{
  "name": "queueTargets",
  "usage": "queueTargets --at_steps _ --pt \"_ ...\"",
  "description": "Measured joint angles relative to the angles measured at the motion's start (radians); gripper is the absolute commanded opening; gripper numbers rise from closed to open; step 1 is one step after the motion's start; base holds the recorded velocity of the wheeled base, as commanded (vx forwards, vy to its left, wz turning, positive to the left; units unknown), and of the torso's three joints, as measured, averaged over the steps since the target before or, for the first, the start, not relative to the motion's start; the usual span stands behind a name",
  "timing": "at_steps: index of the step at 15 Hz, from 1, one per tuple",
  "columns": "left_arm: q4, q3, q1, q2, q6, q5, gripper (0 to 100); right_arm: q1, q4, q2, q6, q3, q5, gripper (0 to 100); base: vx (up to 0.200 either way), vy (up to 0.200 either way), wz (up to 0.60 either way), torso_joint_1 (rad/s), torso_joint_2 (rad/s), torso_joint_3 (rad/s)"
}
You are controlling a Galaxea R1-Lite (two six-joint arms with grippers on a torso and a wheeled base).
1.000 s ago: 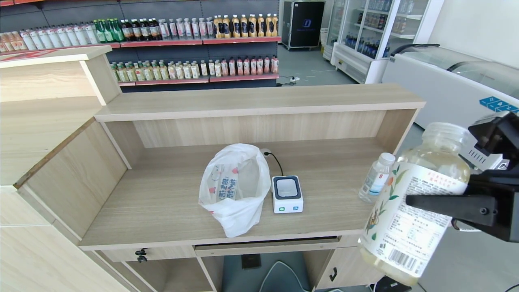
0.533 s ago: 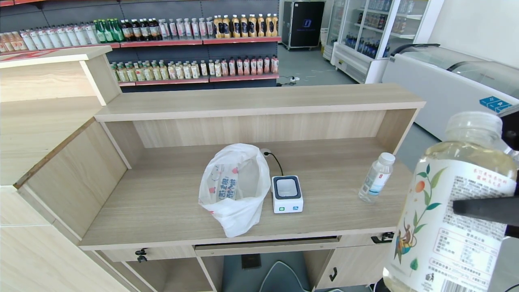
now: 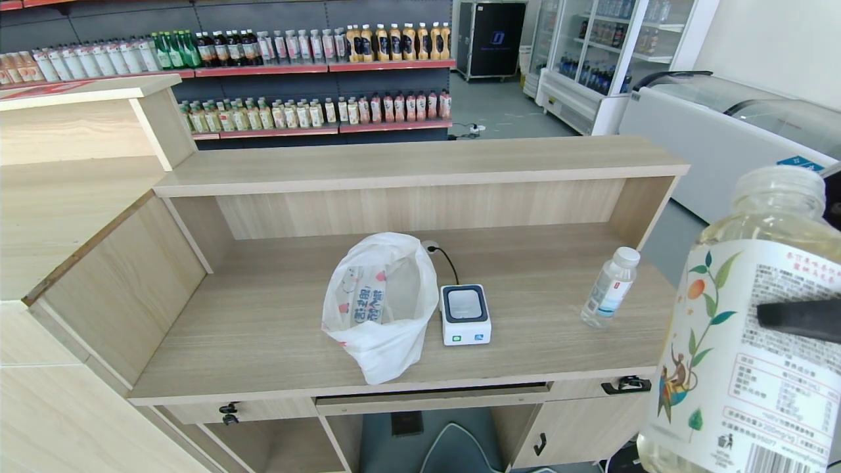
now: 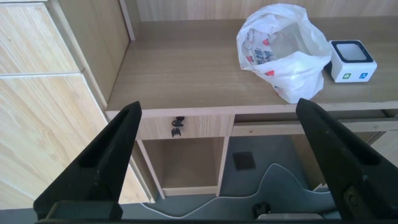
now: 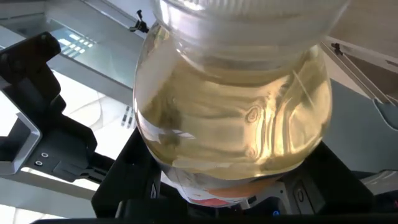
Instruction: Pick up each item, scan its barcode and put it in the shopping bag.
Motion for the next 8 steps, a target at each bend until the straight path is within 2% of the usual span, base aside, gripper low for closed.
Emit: queueTargets --at_steps 8 --pt "0.000 0.000 0.000 0.000 0.000 0.000 100 -0.006 -0.005 0.019 0.028 -0.019 0.000 0 0.000 0.000 0.00 0.000 0.00 0.000"
